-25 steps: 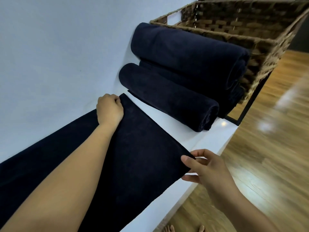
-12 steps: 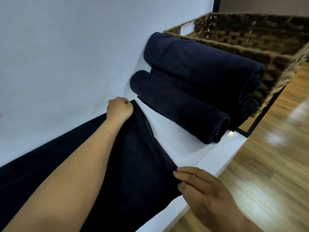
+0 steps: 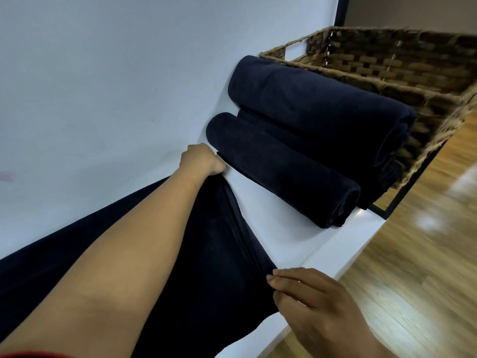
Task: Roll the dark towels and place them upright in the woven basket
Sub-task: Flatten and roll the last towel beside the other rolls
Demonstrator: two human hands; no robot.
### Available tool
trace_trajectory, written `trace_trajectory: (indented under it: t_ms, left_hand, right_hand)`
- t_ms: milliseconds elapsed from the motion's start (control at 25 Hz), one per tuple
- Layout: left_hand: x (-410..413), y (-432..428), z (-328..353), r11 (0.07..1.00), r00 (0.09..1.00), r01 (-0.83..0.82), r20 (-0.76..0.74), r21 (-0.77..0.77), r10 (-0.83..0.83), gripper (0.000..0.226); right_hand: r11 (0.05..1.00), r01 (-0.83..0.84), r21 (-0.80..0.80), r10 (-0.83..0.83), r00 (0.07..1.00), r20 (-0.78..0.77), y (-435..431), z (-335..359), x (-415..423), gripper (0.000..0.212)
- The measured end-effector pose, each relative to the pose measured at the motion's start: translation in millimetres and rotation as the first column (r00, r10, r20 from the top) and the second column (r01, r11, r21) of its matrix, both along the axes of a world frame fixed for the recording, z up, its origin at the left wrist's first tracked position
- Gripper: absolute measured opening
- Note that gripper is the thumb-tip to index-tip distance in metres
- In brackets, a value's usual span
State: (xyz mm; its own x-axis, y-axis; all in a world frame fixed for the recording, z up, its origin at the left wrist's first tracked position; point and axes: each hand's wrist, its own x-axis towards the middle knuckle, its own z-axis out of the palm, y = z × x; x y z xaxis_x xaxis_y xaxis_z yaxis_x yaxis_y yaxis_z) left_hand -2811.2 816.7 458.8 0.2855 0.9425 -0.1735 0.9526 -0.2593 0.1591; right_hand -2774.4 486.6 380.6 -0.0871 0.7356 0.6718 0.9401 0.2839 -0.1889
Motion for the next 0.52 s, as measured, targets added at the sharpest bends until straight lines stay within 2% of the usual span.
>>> trace_trajectory:
  t_ms: [160, 240, 320, 360, 400, 440, 480, 520]
  left_hand:
    - [1, 0, 3, 0.999, 0.999, 0.031, -0.019, 0.023, -0.030, 0.014]
    - [-3, 6, 4, 1.000, 0.999, 0.006, 0.034, -0.012, -0.005, 0.010]
    - [-17, 14, 2, 0.993, 0.971, -0.067, 0.223, -0.097, 0.087, 0.008]
    - [-27, 18, -1, 0.982, 0.913, -0.104, 0.376, -0.159, 0.157, 0.008]
    - [-39, 22, -6, 0.966, 0.811, -0.120, 0.539, -0.231, 0.229, 0.014]
    - [-51, 23, -12, 0.947, 0.681, -0.101, 0.673, -0.306, 0.290, 0.023]
    - [-62, 20, -17, 0.928, 0.536, -0.049, 0.774, -0.369, 0.336, 0.030]
    - [-71, 17, -21, 0.915, 0.411, 0.005, 0.835, -0.404, 0.366, 0.032]
  right_hand:
    - [0.996, -0.069, 0.062, 0.067, 0.997, 0.027, 4, 3, -10, 0.015]
    - [0.994, -0.082, 0.070, 0.082, 0.997, -0.005, 5, 9, -10, 0.014]
    - [0.996, -0.042, 0.074, 0.047, 0.997, -0.066, 3, 11, -8, 0.011]
    - [0.997, 0.006, 0.071, 0.005, 0.989, -0.148, 2, 14, -7, 0.011]
    - [0.995, 0.081, 0.065, -0.057, 0.949, -0.309, 0, 17, -9, 0.014]
    - [0.984, 0.175, 0.015, -0.136, 0.816, -0.562, -1, 21, -11, 0.019]
    - [0.968, 0.244, -0.064, -0.190, 0.540, -0.820, -1, 25, -13, 0.027]
    - [0.952, 0.261, -0.160, -0.216, 0.203, -0.955, 0, 24, -13, 0.028]
